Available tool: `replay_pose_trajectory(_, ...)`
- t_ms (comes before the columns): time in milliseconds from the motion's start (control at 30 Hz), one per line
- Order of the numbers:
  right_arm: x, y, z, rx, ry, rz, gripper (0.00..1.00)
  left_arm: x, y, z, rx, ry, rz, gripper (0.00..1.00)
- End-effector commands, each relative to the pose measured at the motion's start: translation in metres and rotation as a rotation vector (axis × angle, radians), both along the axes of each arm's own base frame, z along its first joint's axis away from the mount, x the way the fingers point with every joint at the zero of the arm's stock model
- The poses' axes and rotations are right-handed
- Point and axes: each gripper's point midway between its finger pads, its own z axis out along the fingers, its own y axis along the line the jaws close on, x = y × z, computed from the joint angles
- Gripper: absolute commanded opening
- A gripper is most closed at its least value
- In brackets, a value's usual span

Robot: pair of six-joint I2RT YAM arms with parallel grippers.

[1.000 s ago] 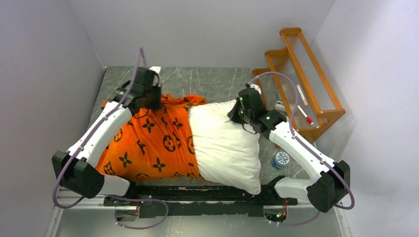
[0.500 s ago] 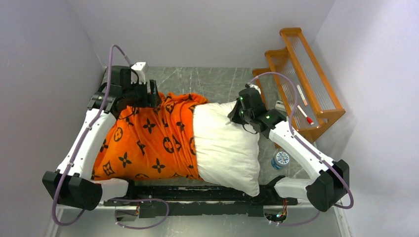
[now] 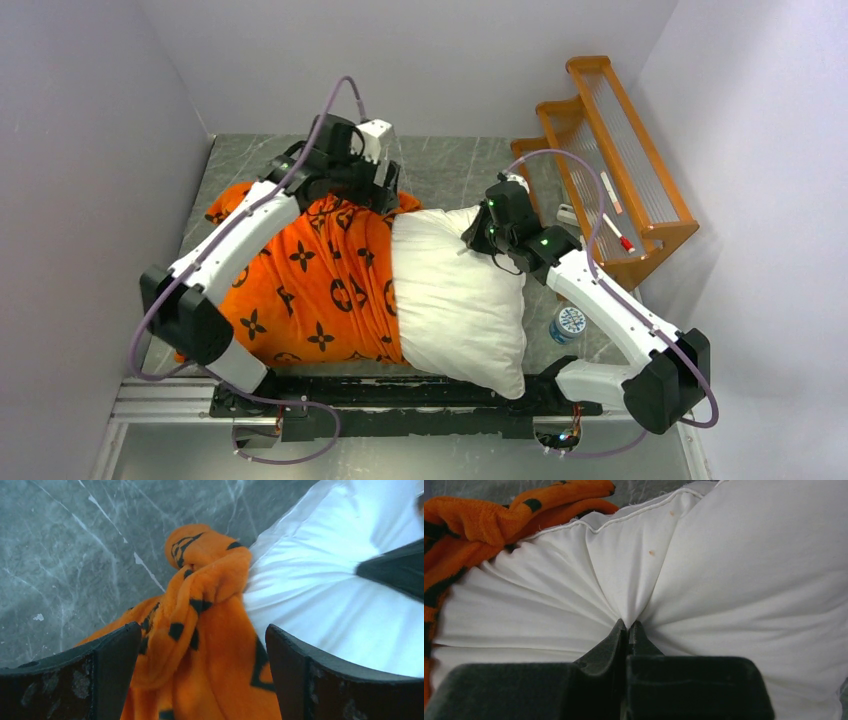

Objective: Remove the pillowcase from the pillow
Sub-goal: Remove the pillow from the pillowcase.

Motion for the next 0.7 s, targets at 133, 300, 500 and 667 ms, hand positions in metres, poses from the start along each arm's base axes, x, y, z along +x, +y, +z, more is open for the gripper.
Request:
replay_pose_trajectory(133, -0.037, -0.017, -0.038, -0.098, 0.16, 0.032, 0.0, 0.015, 0.01, -0.046, 0.205, -0.007, -0.04, 0.79)
replay_pose_trajectory(300, -0.035, -0.025, -0.044, -0.137, 0.166, -0.002, 0.0, 0.025, 0.067, -0.07, 0.313, 0.042, 0.204, 0.06)
replay_pose_trajectory(500, -0.024, -0.047, -0.045, -0.206, 0.159, -0.115, 0.0, 0.037, 0.208, -0.053, 0.256, 0.075, 0.669, 0.05)
replay_pose_trajectory(667, -0.018, -0.031, -0.045, -0.165, 0.161, -0.065, 0.0, 0.03, 0.238, -0.052, 0.249, 0.109, 0.708, 0.05)
